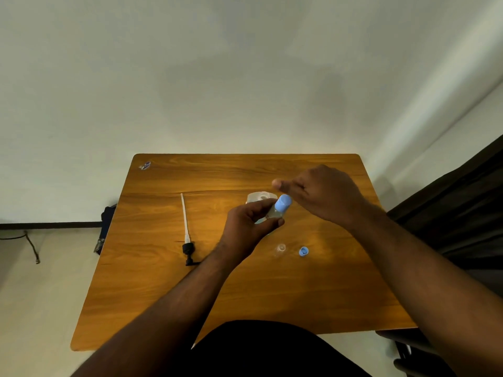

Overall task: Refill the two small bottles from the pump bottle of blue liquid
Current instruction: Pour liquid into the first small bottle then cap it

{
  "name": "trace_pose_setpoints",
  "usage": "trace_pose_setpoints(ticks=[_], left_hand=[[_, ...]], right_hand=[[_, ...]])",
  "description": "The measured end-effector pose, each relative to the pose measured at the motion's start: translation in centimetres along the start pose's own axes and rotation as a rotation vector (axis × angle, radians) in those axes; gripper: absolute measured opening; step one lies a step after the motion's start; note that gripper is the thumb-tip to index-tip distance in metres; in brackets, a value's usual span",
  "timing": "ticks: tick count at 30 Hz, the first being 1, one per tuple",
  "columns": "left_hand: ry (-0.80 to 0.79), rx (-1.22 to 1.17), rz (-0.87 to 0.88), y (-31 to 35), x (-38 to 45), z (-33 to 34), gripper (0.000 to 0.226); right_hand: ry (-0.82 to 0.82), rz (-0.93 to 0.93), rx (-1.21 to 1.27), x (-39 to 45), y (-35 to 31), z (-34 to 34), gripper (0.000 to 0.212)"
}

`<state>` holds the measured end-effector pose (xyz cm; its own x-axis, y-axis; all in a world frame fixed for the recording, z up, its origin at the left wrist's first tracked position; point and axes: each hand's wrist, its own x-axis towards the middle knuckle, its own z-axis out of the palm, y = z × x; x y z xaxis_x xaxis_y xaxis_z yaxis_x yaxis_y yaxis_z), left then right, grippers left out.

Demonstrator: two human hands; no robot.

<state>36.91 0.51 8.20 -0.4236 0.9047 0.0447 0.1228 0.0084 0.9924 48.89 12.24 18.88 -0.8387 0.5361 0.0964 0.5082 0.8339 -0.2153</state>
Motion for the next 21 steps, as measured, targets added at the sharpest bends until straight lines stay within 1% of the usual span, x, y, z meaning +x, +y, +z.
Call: trace_pose_setpoints(ticks=[1, 2, 3, 4, 5, 6, 8, 9, 10, 12, 13, 15, 16, 19, 21], left_hand=[[-0.002, 0.004, -0.001, 0.0, 0.1, 0.0, 0.043], [-0.004, 0.005, -0.002, 0.0, 0.3, 0.1, 0.044], [-0.006, 0.01, -0.002, 0.0, 0.4, 0.1, 0.043], [-0.009, 0.02, -0.001, -0.1, 0.4, 0.1, 0.043], [-0.014, 0.039, 0.001, -0.2, 0.5, 0.3, 0.043], [-0.017, 0.051, -0.003, -0.3, 0.5, 0.4, 0.042], [-0.004, 0.007, -0.022, -0.3, 0.6, 1.0, 0.04], [0.003, -0.026, -0.031, -0.3, 0.7, 1.2, 0.04], [0.009, -0.053, -0.035, -0.1, 0.8, 1.4, 0.039], [0.003, -0.071, -0.029, 0.0, 1.2, 1.7, 0.039], [-0.006, -0.072, -0.023, 0.0, 1.4, 1.6, 0.039], [-0.03, -0.053, -0.023, -0.3, 1.6, 1.7, 0.04], [-0.046, -0.041, -0.026, -0.4, 1.6, 1.9, 0.04], [-0.092, -0.019, -0.031, -0.6, 1.8, 2.6, 0.04], [-0.141, 0.017, -0.044, -0.5, 2.1, 3.1, 0.033]], right_hand=[[-0.028, -0.006, 0.129, -0.1, 0.4, -0.4, 0.037], [-0.108, -0.026, 0.246, -0.3, 0.9, -0.8, 0.021], [-0.205, -0.064, 0.296, -0.2, 1.2, -1.2, 0.016], [-0.271, -0.103, 0.317, -0.2, 1.3, -1.3, 0.023], [-0.285, -0.127, 0.268, -0.3, 1.5, -1.0, 0.021], [-0.251, -0.132, 0.152, -0.3, 1.5, -0.6, 0.012], [-0.125, -0.101, -0.117, -0.1, 1.5, 0.2, 0.033], [-0.081, -0.096, -0.139, -0.3, 1.8, 0.5, 0.039], [-0.066, -0.107, -0.081, -0.4, 2.4, 0.8, 0.039], [-0.095, -0.167, 0.078, -0.8, 3.5, 0.6, 0.03], [-0.125, -0.212, 0.085, -1.0, 3.9, 0.4, 0.033], [-0.145, -0.297, 0.009, -1.1, 4.8, 0.7, 0.044], [-0.138, -0.33, -0.029, -1.0, 5.0, 0.9, 0.044], [-0.143, -0.444, -0.148, -0.7, 5.3, 1.0, 0.032], [-0.188, -0.494, -0.213, -0.5, 5.7, 0.8, 0.026]])
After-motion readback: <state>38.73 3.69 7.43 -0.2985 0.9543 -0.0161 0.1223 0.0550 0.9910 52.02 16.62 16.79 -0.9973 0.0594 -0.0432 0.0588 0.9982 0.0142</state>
